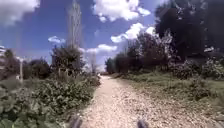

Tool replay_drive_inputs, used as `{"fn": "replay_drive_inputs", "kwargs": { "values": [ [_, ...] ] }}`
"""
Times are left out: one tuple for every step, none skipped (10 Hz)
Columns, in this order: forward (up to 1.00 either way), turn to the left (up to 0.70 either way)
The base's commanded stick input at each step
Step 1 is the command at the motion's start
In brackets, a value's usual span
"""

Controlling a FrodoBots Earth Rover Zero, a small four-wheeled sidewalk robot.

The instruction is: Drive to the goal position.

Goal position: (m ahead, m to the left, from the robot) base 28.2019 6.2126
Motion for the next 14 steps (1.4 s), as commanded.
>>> {"fn": "replay_drive_inputs", "kwargs": {
  "values": [
    [0.70,0.00],
    [0.70,0.00],
    [0.70,0.00],
    [0.70,0.00],
    [0.70,0.00],
    [0.70,0.00],
    [0.70,0.00],
    [0.70,0.00],
    [0.70,0.00],
    [0.70,0.00],
    [0.70,0.00],
    [0.70,0.00],
    [0.70,0.00],
    [0.70,0.00]
  ]
}}
